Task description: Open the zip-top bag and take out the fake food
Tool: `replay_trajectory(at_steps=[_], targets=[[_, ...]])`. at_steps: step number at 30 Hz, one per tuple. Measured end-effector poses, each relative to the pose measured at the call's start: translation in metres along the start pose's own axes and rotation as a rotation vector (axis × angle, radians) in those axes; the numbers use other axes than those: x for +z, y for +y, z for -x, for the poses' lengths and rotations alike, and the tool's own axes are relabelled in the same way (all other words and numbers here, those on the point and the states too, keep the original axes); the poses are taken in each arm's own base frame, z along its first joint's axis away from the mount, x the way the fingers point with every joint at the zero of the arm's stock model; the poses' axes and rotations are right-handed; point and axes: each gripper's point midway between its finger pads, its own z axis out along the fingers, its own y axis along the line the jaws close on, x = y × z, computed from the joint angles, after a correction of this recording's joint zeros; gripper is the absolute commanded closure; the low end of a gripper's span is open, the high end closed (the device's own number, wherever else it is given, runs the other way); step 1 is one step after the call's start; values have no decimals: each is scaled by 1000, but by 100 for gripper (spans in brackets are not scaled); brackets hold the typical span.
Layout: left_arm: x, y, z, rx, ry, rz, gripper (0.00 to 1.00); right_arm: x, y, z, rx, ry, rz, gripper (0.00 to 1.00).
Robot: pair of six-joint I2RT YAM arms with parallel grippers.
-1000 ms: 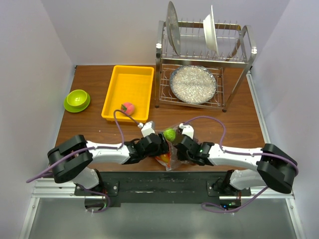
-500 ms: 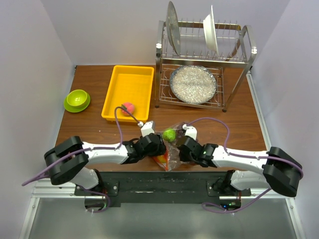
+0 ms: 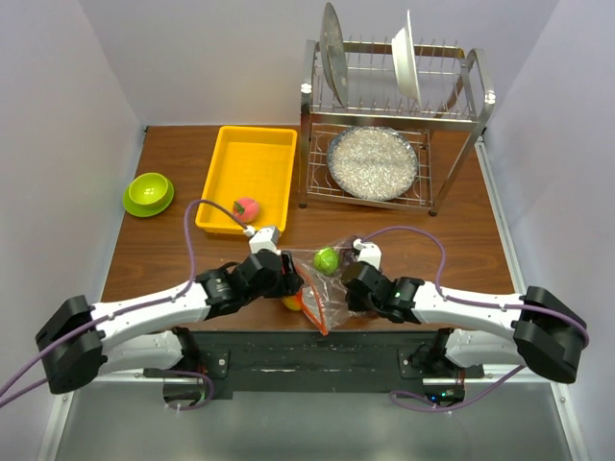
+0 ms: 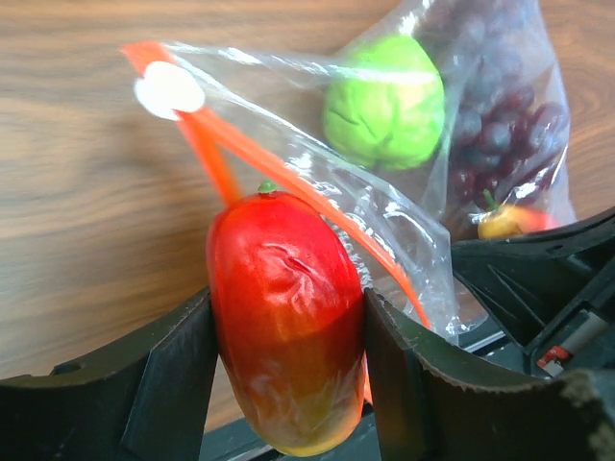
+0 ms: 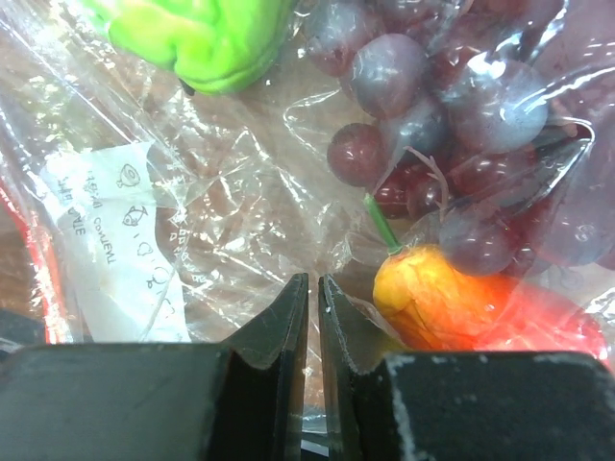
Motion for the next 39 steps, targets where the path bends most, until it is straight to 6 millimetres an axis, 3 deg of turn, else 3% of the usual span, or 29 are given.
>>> replay_trajectory(at_steps=[8, 10, 13, 17, 19, 25, 28, 31, 35, 39], targets=[[-37, 22, 42, -60, -91, 4, 83, -1, 0, 1, -13, -1, 4, 86], [-39, 27, 66, -69, -132, 33, 83, -1, 1, 2, -15, -3, 7, 86], [-33, 39, 116, -96, -207, 85, 83, -2, 5, 5, -23, -7, 17, 85], [-5, 63, 192, -133, -307, 163, 80, -5, 10, 11, -29, -18, 33, 84], [12, 74, 221, -144, -336, 185, 78, -6, 11, 12, -31, -21, 37, 84], [73, 89, 285, -126, -360, 226, 61, -7, 15, 15, -38, -26, 49, 82], [99, 97, 298, -114, -351, 237, 52, -11, 17, 18, -37, -36, 65, 82], [121, 108, 306, -106, -333, 257, 33, -17, 20, 24, -30, -56, 86, 74], [129, 121, 308, -88, -315, 282, 11, -20, 22, 27, -29, -68, 101, 60], [124, 123, 308, -69, -307, 287, 9, -23, 24, 30, -37, -75, 109, 55]])
